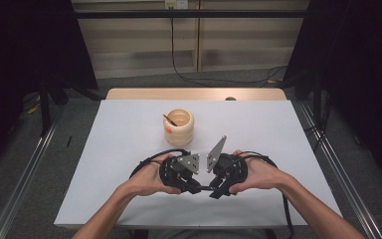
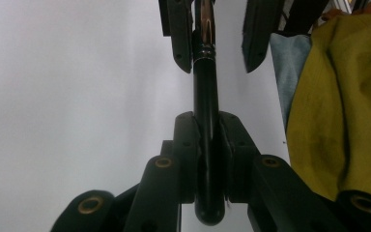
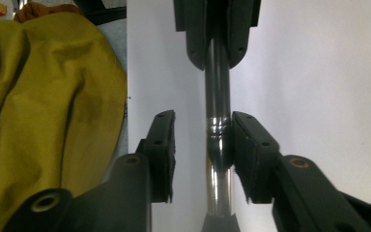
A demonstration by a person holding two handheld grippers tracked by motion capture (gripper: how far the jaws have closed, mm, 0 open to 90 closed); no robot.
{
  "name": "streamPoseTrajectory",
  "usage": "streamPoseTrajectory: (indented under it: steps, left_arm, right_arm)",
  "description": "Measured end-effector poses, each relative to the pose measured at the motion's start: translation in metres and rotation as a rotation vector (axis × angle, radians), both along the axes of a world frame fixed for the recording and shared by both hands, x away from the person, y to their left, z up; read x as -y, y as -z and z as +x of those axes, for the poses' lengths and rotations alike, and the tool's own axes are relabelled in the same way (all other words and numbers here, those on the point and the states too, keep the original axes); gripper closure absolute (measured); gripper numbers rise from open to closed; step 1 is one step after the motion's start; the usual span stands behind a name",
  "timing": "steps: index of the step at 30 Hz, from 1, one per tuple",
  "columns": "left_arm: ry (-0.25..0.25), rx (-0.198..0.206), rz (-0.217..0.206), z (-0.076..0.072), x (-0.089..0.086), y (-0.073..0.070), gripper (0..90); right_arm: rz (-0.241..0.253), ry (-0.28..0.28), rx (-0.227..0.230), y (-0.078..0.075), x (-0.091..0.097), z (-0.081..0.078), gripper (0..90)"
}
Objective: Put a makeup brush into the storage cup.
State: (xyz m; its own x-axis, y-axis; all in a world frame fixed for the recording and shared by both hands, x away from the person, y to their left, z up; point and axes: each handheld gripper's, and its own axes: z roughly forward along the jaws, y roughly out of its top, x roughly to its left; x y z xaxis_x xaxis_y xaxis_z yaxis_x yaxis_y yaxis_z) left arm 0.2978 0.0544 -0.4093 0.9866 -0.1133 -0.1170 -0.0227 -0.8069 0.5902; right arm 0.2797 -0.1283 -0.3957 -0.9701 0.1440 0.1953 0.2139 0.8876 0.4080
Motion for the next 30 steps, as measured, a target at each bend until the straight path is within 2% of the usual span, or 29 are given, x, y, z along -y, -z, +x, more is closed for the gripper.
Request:
streamPoseTrajectory:
  steps: [3, 5, 8, 10, 12, 14, 17, 22, 25, 30]
  left_arm:
    - [-0.009, -0.001, -0.003, 0.000, -0.001, 0.000, 79.6]
    - [-0.007, -0.008, -0.006, 0.000, -0.002, 0.001, 79.5]
    - [-0.013, -0.005, -0.010, 0.000, -0.002, 0.002, 79.5]
    - [-0.012, -0.007, 0.000, 0.000, -0.003, 0.002, 79.5]
    - [-0.028, -0.007, -0.018, 0.000, -0.005, 0.003, 79.5]
    - [-0.031, -0.005, -0.012, 0.000, -0.006, 0.003, 79.5]
    - [-0.044, -0.007, -0.026, 0.000, -0.009, 0.003, 79.5]
    - [-0.060, -0.007, -0.028, -0.001, -0.014, 0.004, 79.5]
    - [-0.091, -0.016, -0.049, -0.001, -0.019, 0.007, 79.5]
    - [-0.120, -0.023, -0.071, 0.001, -0.027, 0.010, 79.5]
  right_arm:
    - [0.008, 0.029, 0.011, 0.000, 0.002, 0.000, 46.7]
    - [0.013, 0.036, 0.008, 0.000, 0.003, 0.000, 45.3]
    - [0.028, 0.052, 0.024, 0.000, 0.005, 0.000, 35.9]
    - [0.048, 0.068, 0.039, -0.001, 0.007, 0.000, 30.7]
    - [0.065, 0.086, 0.044, -0.002, 0.010, 0.000, 26.6]
    - [0.084, 0.094, 0.055, -0.001, 0.013, 0.000, 23.4]
    - [0.102, 0.119, 0.065, 0.000, 0.017, 0.000, 19.5]
    - [0.170, 0.151, 0.084, 0.001, 0.025, -0.001, 8.8]
    - [0.217, 0.186, 0.103, -0.001, 0.031, -0.001, 8.6]
    - [0.251, 0.229, 0.102, 0.002, 0.041, -0.001, 8.5]
